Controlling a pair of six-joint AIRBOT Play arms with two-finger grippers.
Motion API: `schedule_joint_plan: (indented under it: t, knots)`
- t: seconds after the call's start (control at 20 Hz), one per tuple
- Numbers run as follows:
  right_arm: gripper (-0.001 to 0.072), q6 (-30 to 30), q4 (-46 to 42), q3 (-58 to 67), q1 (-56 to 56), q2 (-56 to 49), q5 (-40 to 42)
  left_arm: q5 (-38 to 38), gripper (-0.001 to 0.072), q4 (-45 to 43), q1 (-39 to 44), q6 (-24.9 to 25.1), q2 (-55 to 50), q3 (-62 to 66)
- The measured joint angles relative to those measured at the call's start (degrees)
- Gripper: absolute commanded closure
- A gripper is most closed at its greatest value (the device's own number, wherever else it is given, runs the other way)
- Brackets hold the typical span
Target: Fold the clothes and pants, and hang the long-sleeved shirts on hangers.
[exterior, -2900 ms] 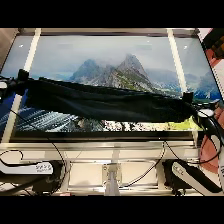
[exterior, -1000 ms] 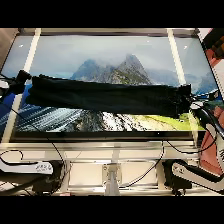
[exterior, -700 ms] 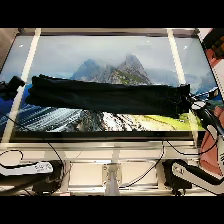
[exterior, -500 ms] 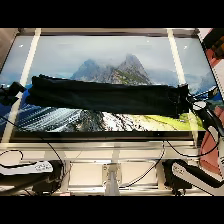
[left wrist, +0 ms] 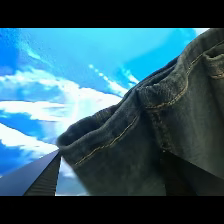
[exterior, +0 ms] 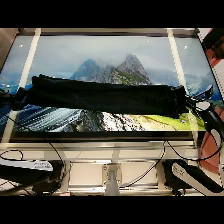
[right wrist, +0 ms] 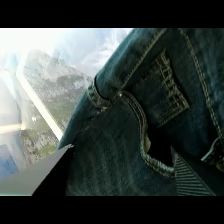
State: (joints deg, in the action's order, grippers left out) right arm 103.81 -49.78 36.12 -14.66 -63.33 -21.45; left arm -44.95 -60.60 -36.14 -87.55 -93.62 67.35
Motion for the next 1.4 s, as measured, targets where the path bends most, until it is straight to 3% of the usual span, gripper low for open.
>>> schedule_joint_plan:
  t: [0.35, 0.65, 0.7, 0.75, 0.8, 0.85, 0.9, 0.95, 1.15, 1.25, 1.4]
  knots:
    - [0.0037, 0.02, -0.02, 0.0, 0.0, 0.33, -0.94, 2.49, -0.0001, 14.67, -0.74, 8.15, -2.95, 0.61]
    - [0.0037, 0.02, 0.0, 0.0, 0.0, 0.33, -2.1, 4.63, 0.0008, 20.44, 0.94, 10.27, -4.81, 0.76]
    - [0.0037, 0.02, 0.0, 0.0, 0.0, 0.33, -2.43, 5.01, 0.0052, 20.7, 1.49, 11.02, -5.03, 0.79]
    - [0.0037, 0.02, -0.02, 0.0, 0.0, 0.33, -2.54, 5.62, 0.0206, 21.05, 2.16, 11.56, -5.2, 0.79]
    - [0.0039, 0.02, 0.0, 0.0, 0.0, 0.33, -2.69, 6.16, 0.0418, 21.0, 2.75, 12.44, -5.42, 0.74]
    - [0.0055, 0.02, 0.0, 0.0, 0.0, 0.33, -2.95, 6.45, 0.0587, 20.65, 3.28, 12.74, -5.57, 0.68]
    - [0.0149, 0.02, 0.0, 0.02, 0.0, 0.33, -3.17, 6.43, 0.0676, 20.55, 3.65, 13.11, -5.66, 0.63]
    - [0.0258, 0.02, -0.02, 0.13, 0.0, 0.33, -4.0, 6.88, 0.0678, 21.0, 3.93, 13.64, -5.55, 0.72]
    - [0.0476, -3.21, 0.02, 3.5, 0.0, 0.33, -10.51, 5.18, 0.0679, 21.44, 4.39, 17.22, -3.06, 1.46]
    - [0.0668, -6.21, 0.72, 7.04, 0.2, 0.33, -15.12, 2.64, 0.0679, 21.49, 4.5, 19.98, -0.31, 3.17]
    - [0.0668, -10.95, 3.17, 13.53, 2.89, 0.33, -19.45, -2.19, 0.0679, 21.62, 4.74, 22.14, 4.83, 6.73]
